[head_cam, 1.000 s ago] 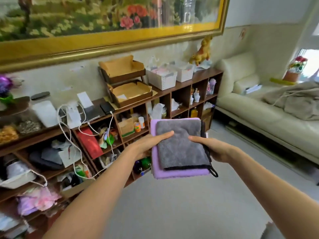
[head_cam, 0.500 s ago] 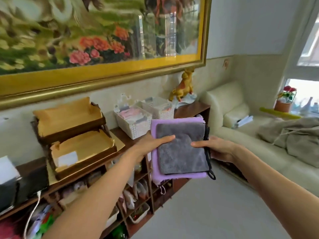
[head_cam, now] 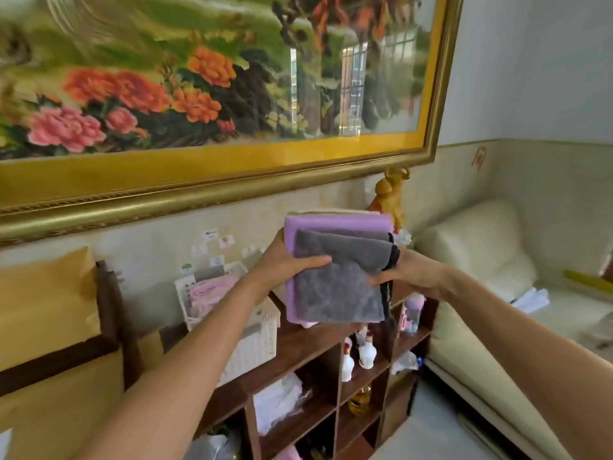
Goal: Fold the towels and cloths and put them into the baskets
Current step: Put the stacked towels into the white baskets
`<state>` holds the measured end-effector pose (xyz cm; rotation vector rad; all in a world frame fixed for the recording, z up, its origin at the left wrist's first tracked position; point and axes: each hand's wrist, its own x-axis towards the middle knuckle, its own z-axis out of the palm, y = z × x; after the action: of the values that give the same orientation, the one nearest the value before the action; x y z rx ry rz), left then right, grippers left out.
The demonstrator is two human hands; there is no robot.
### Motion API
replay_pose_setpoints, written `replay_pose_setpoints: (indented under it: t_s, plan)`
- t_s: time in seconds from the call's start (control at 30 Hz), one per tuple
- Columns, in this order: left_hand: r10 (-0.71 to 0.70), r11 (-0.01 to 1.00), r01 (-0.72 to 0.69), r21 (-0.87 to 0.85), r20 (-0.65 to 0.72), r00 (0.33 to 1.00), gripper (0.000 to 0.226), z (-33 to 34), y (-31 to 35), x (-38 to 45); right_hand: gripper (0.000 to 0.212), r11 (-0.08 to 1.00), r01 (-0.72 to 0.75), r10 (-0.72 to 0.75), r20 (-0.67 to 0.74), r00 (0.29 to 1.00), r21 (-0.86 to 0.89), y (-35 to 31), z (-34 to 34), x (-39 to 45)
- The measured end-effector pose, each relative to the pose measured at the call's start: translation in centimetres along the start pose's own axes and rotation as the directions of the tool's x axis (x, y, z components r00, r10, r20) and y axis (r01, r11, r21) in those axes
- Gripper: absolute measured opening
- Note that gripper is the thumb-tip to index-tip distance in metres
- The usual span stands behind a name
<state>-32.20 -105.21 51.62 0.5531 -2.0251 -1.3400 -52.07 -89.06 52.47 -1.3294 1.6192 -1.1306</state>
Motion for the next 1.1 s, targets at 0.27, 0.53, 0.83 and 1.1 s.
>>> replay_pose_setpoints:
  t_s: [0.27, 0.53, 0.83, 1.1]
  plan:
    - [0.036, 0.995, -0.021, 0.101, -0.155, 0.987, 0.085, -3.8, -4.1, 16.4, 0.062, 0.990, 0.138, -0.137, 0.024, 0.990, -0.038, 0.9, -8.1, 20.8]
    - [-0.102, 0.981, 0.163, 0.102, -0.439, 0.892, 0.079, -4.4, -11.9, 24.0, 0.091, 0.946, 0.277, -0.243, 0.195, 0.950, -0.169, 7.5, -10.8, 37.6]
    - [-0.145, 0.924, 0.300, 0.238, -0.508, 0.849, 0.101, -3.6, -15.4, 24.7, 0.047, 0.969, 0.027, -0.136, 0.438, 0.888, 0.245, 9.6, -8.7, 41.8]
    - [-0.166, 0.913, 0.317, 0.255, -0.477, 0.863, 0.116, -2.9, -15.9, 23.4, 0.047, 0.667, -0.390, 0.057, 0.478, 0.877, 0.635, 10.3, -7.8, 40.7]
